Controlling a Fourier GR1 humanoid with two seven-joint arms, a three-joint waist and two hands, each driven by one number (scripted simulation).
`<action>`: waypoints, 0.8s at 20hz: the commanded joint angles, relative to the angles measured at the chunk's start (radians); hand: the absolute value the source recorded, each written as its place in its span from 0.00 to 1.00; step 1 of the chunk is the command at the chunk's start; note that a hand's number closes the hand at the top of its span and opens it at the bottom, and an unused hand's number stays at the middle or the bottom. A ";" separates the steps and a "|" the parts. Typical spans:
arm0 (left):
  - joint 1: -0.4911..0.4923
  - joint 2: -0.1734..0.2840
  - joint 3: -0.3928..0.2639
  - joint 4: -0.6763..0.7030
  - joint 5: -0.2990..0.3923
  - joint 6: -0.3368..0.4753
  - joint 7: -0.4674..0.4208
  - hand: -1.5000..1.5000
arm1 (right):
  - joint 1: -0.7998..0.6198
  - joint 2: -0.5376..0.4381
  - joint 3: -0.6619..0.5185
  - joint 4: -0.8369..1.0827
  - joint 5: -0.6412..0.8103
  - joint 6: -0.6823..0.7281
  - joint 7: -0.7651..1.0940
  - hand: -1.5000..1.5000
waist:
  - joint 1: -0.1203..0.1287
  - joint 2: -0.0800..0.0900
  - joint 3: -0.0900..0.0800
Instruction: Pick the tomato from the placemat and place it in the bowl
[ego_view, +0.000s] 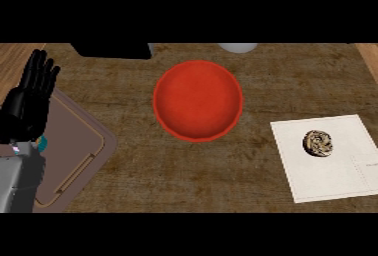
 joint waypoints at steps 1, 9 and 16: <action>-0.017 0.009 0.001 0.013 -0.008 -0.004 -0.008 0.50 | -0.073 0.075 0.034 0.028 0.000 0.186 -0.031 1.00 | -0.013 -0.001 0.000; 0.034 0.055 0.056 -0.026 0.031 -0.032 0.026 0.50 | -0.086 0.257 0.097 -0.007 -0.001 0.157 0.078 1.00 | -0.037 -0.012 0.000; 0.050 -0.003 0.015 -0.067 -0.001 0.011 0.029 0.50 | 0.037 0.448 0.157 -0.034 0.026 -0.015 0.164 1.00 | -0.040 -0.010 0.000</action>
